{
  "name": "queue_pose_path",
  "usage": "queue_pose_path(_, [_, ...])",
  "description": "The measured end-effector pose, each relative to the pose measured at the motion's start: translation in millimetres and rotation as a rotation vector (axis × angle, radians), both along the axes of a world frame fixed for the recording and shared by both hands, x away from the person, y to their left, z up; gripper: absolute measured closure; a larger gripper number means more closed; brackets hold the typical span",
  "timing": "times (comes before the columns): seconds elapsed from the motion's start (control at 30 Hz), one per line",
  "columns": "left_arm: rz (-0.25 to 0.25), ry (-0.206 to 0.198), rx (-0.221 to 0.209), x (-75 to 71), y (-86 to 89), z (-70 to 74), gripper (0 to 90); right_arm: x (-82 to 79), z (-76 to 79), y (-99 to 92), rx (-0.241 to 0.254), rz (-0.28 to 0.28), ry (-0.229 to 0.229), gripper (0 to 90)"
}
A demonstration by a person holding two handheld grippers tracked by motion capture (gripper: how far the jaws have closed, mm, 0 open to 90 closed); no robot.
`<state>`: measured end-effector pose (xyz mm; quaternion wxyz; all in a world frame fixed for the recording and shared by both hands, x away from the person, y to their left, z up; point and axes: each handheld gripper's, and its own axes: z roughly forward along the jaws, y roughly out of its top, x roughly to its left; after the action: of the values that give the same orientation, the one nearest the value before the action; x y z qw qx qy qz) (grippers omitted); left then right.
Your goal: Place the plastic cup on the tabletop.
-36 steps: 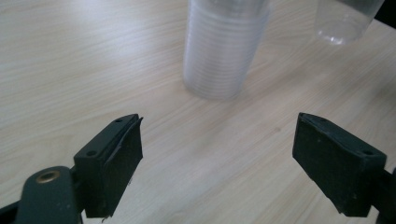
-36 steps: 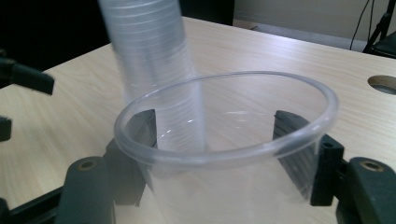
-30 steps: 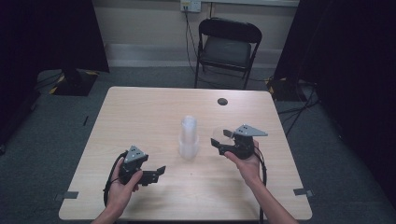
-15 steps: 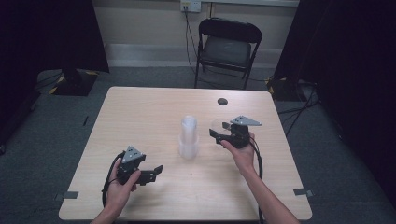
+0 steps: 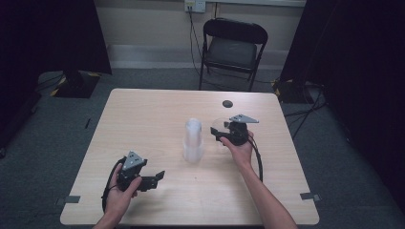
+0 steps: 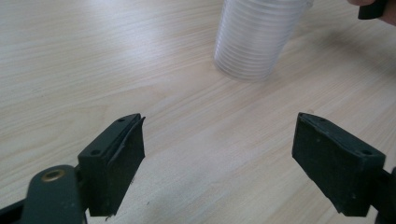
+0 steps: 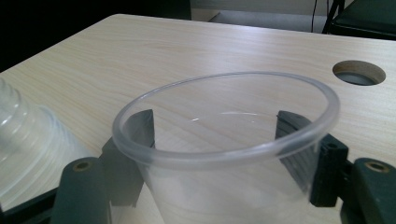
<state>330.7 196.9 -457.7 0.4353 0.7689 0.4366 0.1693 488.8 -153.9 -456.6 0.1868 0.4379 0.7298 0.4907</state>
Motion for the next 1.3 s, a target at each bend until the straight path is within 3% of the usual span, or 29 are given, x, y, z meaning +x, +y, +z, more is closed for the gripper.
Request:
queue_pose_path(0.5, [-0.019,-0.003,0.022,-1.5,-3.3,-1.1,17.0,6.3,-11.9,-0.6,-0.031,-0.019,0.017,27.3])
queue_pose_path(1.07, [-0.027,-0.002,0.021,-1.7,-4.7,-1.3,17.0,-11.8,-19.8,-11.5,-0.057,-0.009,0.031,26.1])
queue_pose_path(1.3, [-0.026,-0.001,0.027,-1.0,-4.8,-1.9,17.0,-15.5,-24.4,-16.4,-0.061,-0.019,0.045,20.3])
